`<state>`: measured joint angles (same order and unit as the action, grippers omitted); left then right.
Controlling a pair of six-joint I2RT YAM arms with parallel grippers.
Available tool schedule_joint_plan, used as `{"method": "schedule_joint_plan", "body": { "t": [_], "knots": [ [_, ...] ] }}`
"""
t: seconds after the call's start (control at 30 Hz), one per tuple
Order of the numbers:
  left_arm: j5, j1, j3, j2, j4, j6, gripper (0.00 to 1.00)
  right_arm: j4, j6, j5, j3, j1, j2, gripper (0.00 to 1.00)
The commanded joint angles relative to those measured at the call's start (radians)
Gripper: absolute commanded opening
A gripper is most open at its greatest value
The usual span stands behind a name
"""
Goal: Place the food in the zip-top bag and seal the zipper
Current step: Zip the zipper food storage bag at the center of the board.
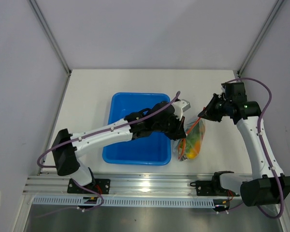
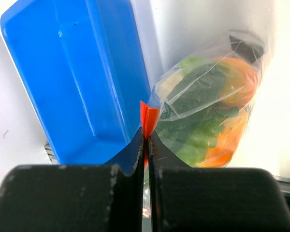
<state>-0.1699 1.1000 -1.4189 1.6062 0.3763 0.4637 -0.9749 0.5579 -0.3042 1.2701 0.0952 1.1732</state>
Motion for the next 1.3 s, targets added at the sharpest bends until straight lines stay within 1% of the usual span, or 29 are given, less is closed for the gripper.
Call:
{"method": "schedule_joint_plan", "body": {
  "t": [0.0,0.43,0.5,0.53,0.67,0.87,0.97,1.07,1.1,1.17,1.27],
  "knots": [
    [-0.029,0.029,0.044,-0.098,0.012,0.02,0.0,0.074,-0.024,0.039,0.052,-0.029,0.014,0.0],
    [-0.013,0.061,0.196,-0.213,0.001,0.035,0.0,0.097,-0.033,0.024,0.058,-0.087,0.051,0.0],
    [-0.008,0.069,0.202,-0.219,0.01,0.032,0.01,0.093,-0.039,0.024,0.063,-0.086,0.057,0.0],
    [-0.003,0.072,0.202,-0.226,0.012,0.032,0.01,0.09,-0.042,0.025,0.07,-0.115,0.062,0.0],
    [-0.002,0.081,0.228,-0.245,0.009,0.035,0.01,0.084,-0.055,0.02,0.081,-0.138,0.065,0.0],
    [0.004,0.09,0.262,-0.267,-0.013,0.043,0.01,0.081,-0.056,0.022,0.071,-0.149,0.063,0.0],
    [0.003,0.09,0.247,-0.252,-0.011,0.035,0.01,0.081,-0.056,0.022,0.063,-0.149,0.057,0.0],
    [0.015,0.09,0.227,-0.238,-0.007,0.02,0.23,0.077,-0.056,0.023,0.057,-0.15,0.048,0.0],
    [0.029,0.09,0.224,-0.239,-0.007,0.018,0.43,0.074,-0.059,0.025,0.055,-0.152,0.046,0.0],
    [0.076,0.09,0.224,-0.256,-0.001,0.012,0.59,0.07,-0.059,0.034,0.052,-0.153,0.039,0.0],
    [0.136,0.09,0.218,-0.284,0.018,-0.002,0.68,0.067,-0.059,0.046,0.055,-0.167,0.037,0.0]
  ]
}}
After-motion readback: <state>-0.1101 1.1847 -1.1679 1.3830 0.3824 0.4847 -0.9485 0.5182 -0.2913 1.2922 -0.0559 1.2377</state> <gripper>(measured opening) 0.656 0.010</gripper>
